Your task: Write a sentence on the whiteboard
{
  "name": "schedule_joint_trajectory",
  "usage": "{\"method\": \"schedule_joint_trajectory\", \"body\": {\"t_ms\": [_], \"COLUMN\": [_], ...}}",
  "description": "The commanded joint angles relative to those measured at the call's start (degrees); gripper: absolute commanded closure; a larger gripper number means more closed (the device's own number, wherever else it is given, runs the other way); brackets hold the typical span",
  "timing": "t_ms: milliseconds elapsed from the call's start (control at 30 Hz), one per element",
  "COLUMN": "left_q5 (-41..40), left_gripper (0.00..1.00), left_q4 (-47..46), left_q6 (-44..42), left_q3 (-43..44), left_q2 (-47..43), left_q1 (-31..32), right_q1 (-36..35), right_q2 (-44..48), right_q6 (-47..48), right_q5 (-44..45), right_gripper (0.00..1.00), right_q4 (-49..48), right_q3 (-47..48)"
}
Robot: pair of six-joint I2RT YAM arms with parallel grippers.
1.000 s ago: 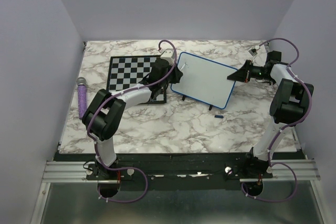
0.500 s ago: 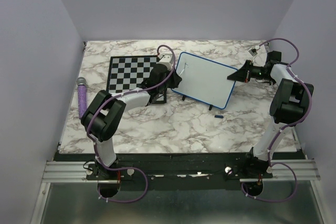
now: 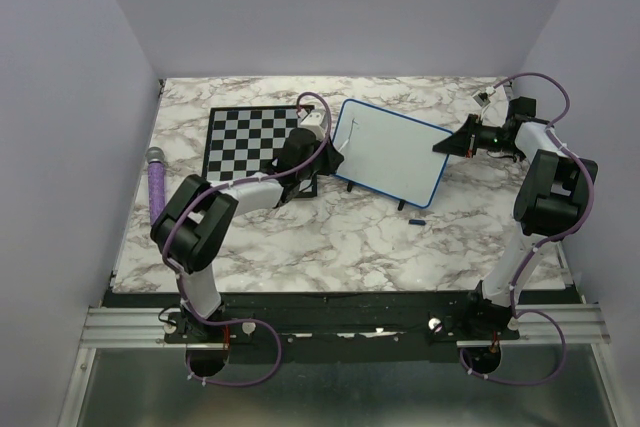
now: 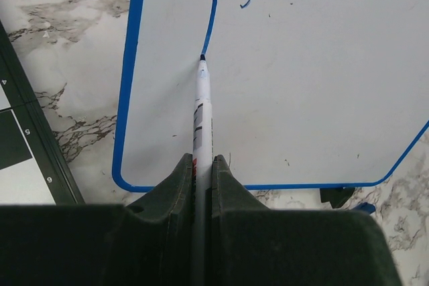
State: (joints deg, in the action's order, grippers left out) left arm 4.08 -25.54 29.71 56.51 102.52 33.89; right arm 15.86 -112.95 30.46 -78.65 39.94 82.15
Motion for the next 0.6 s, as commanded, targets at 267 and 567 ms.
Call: {"method": "schedule_joint_trajectory", "body": {"t_ms": [267, 567], "left_q5": [0.93, 1.29], "left_gripper": [1.00, 1.00], "left_q4": [1.19, 2.78], "left_q6": [-0.01, -0.18], "left_q3": [1.14, 3.95], "left_q2": [-5.13, -2.33], "left_q1": [0.30, 0.30], "right_q1": [0.49, 0.49], "right_q2": [-0.70, -0.78], "right_q6": [3.12, 3.03], "right_q5": [2.89, 2.89], "right_gripper": [0.99, 1.00], "right_q4": [-1.54, -1.54], "right_q3": [1.70, 1.70]}}
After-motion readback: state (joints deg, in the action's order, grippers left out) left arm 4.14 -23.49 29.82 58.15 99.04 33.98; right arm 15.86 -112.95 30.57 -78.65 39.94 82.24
